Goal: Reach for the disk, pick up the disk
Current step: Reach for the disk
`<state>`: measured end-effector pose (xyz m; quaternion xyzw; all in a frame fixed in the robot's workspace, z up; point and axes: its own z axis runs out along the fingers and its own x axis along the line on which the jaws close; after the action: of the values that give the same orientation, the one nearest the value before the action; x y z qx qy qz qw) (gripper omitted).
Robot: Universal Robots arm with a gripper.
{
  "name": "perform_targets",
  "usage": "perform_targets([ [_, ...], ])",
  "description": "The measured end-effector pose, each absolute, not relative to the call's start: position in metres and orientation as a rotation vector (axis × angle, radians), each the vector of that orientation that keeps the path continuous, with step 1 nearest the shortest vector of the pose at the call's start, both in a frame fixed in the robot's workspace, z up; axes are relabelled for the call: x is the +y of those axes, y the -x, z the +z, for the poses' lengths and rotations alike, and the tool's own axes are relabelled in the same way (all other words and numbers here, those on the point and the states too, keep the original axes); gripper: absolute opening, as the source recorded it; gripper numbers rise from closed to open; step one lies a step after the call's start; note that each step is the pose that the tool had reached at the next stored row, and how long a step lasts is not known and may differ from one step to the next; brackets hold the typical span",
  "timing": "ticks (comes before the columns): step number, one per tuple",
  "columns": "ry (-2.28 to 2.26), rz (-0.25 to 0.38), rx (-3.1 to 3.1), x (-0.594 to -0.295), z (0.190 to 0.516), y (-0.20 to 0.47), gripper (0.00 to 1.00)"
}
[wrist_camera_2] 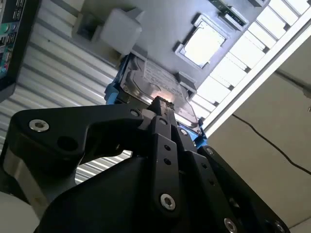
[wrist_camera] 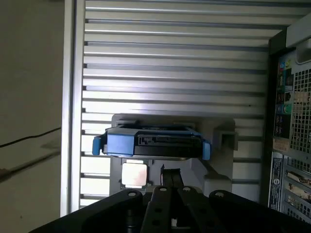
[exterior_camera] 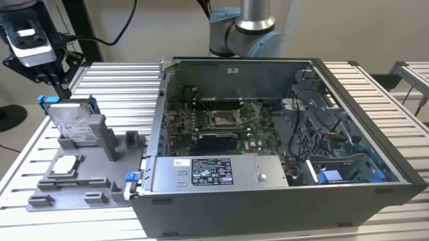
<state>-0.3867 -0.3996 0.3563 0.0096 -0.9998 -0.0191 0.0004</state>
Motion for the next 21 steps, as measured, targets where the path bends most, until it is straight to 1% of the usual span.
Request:
perform_targets([
  [7,-0.030,-0.060,-3.140,-0.398,0.356,0.388,0.00],
  [12,-0.030,-0.060,-3.140,-0.388,0.356,0.393,0.00],
  [21,-0.030,-0.060,-3.140,-0.383,0.353,0.419,0.00],
])
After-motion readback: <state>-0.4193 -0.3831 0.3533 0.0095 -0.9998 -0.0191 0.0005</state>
